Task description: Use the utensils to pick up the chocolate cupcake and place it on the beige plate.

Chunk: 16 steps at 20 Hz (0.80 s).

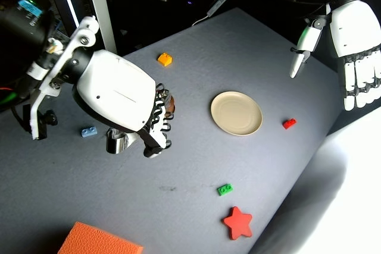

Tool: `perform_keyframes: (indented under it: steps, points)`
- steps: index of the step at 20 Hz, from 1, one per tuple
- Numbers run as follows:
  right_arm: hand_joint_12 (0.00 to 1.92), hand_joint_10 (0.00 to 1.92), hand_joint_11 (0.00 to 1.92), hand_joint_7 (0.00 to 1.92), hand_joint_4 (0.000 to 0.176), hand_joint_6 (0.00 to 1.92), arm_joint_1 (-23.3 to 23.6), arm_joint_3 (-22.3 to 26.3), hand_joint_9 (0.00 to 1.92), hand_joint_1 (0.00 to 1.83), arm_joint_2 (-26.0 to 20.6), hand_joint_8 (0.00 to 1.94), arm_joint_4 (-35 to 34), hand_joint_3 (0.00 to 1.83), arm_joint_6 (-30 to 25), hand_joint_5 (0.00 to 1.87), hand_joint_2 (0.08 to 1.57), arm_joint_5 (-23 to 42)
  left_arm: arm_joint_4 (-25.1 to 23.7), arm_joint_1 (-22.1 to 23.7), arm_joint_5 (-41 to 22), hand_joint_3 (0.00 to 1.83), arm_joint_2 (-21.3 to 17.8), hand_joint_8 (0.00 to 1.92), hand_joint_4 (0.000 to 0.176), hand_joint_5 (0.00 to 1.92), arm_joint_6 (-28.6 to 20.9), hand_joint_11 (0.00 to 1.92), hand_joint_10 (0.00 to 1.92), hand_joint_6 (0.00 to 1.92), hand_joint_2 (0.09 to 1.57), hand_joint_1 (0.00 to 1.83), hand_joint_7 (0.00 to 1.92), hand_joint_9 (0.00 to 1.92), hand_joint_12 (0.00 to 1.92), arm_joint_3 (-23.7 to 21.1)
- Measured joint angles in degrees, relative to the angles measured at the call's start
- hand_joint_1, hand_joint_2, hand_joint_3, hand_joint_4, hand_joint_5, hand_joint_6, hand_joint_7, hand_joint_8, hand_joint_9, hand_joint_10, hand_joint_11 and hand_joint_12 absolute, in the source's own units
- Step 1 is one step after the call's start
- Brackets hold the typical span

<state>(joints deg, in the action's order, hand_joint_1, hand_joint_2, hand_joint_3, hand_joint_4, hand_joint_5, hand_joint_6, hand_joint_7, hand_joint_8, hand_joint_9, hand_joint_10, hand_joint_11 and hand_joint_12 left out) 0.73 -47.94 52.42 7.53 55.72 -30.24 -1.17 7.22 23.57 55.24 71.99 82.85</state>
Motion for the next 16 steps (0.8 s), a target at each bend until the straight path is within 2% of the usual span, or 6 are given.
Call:
perform_keyframes:
  steps: [3, 10, 11, 13, 16]
  points:
    - [0.88, 0.0, 0.48, 0.77, 0.0, 0.01, -0.33, 0.02, 0.82, 1.18, 0.52, 0.0, 0.0, 0.0, -0.09, 0.71, 1.16, 0.33, 0.04, 0.28, -0.04, 0.0, 0.0, 0.0, 0.0, 0.13, -0.02, 0.0, 0.0, 0.0, 1.07, 0.4, 0.1, 0.08, 0.21, 0.0]
    - [0.9, 0.0, 0.48, 0.77, 0.0, 0.01, -0.31, 0.0, 0.83, 1.19, 0.92, 0.0, 0.02, 0.0, -0.09, 0.71, 1.15, 1.14, 0.04, 0.28, 0.0, 0.0, 0.0, 0.0, 0.0, 0.13, -0.02, 0.0, 0.0, 0.0, 1.07, 0.38, 0.1, 0.08, 0.23, 0.0]
    - [0.88, 0.01, 0.52, 0.8, 0.0, 0.01, -0.26, 0.0, 0.85, 1.22, 0.92, 0.01, 0.02, 0.0, -0.09, 0.75, 1.13, 1.11, 0.04, 0.28, -0.02, 0.0, 0.0, 0.0, 0.0, 0.13, -0.02, 0.0, 0.0, 0.0, 1.07, 0.4, 0.1, 0.08, 0.27, -0.02]
    - [0.89, 0.0, 0.49, 0.76, 0.0, 0.0, -0.13, 0.02, 0.81, 1.19, 0.87, 0.0, 0.0, 0.0, -0.09, 0.71, 1.15, 1.05, 0.02, 0.28, 0.0, 0.0, 0.0, 0.0, 0.0, 0.13, -0.02, 0.0, 0.0, 0.0, 1.06, 0.42, 0.09, 0.07, 0.21, -0.07]
    - [0.89, 0.01, 0.49, 0.78, 0.0, 0.01, 0.17, 0.0, 0.83, 1.19, 0.81, 0.0, 0.02, 0.0, -0.09, 0.73, 1.15, 1.22, 0.04, 0.28, 0.0, 0.0, 0.0, 0.0, 0.0, 0.14, -0.02, 0.0, 0.0, 0.0, 1.06, 0.4, 0.1, 0.08, 0.25, -0.09]
